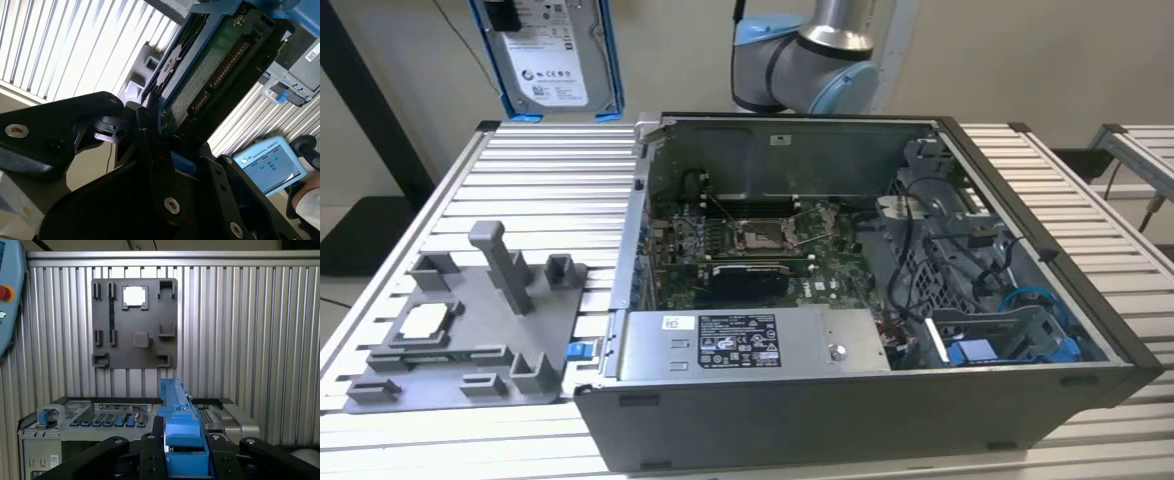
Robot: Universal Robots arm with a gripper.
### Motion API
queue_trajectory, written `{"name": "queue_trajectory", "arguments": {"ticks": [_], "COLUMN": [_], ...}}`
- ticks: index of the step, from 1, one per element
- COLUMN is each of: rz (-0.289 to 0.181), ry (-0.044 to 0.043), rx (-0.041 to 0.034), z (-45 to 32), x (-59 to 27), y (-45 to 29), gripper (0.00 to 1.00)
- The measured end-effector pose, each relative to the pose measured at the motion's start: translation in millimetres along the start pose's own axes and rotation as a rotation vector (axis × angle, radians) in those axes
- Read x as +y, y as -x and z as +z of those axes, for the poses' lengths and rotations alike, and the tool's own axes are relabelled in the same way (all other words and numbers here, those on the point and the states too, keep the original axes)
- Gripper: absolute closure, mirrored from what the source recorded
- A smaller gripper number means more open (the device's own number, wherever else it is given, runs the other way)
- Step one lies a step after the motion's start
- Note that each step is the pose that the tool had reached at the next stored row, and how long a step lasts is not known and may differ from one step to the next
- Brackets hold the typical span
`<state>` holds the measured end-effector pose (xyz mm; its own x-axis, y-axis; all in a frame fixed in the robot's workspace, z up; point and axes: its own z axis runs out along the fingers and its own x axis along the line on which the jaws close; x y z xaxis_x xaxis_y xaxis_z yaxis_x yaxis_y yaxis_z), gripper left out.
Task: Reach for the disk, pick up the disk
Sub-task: 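Pick up the disk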
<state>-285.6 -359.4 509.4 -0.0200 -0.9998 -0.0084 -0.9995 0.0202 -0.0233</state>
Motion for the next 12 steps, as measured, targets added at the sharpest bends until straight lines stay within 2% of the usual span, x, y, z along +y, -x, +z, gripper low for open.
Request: {"name": "queue_trajectory", "arguments": {"ticks": [12], "rz": [0.000], "ry": [0.0000], "rx": [-0.0001], "z": [0.8], "x": [-30.2], "y": [0.6], "gripper": [1.00]}}
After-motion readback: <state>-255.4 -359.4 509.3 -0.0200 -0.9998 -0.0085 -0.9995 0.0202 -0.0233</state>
